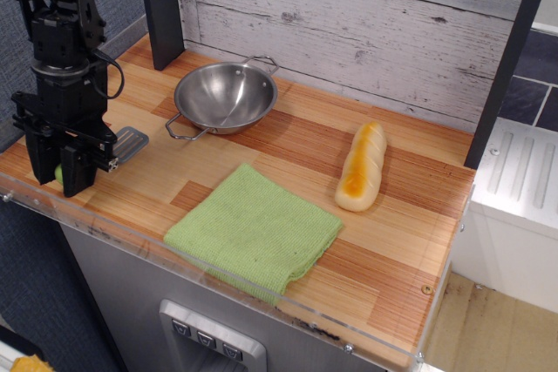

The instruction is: Move green fork below pot

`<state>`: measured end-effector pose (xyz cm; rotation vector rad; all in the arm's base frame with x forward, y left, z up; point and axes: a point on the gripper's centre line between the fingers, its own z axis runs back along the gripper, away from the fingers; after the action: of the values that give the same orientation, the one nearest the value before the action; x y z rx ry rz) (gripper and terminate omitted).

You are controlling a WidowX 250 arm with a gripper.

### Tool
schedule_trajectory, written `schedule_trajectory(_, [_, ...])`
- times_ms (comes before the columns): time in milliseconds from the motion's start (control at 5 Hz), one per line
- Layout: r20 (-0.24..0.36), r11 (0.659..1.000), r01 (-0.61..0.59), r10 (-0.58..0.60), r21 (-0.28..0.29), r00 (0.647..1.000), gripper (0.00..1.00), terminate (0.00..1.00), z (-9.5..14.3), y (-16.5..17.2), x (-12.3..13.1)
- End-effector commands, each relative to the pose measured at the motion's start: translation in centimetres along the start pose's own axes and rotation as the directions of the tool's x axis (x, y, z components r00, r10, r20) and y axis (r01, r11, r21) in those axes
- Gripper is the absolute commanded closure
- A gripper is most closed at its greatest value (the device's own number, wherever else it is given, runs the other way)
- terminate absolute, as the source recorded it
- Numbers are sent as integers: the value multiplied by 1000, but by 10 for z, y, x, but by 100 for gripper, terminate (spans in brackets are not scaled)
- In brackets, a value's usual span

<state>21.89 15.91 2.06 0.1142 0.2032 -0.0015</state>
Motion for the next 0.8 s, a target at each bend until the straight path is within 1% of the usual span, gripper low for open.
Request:
schedule_trajectory(0, [18,1000,-31,31,3,999,0,0,12,0,-7])
schedule_trajectory(200, [99,999,-33,29,36,995,0,0,44,-13,-12])
schedule_trajectory(400, [186,999,-35,30,23,982,0,0,86,-37,-17])
schedule_trajectory(600, [230,999,-33,41,-37,972,0,0,105,-55,-3])
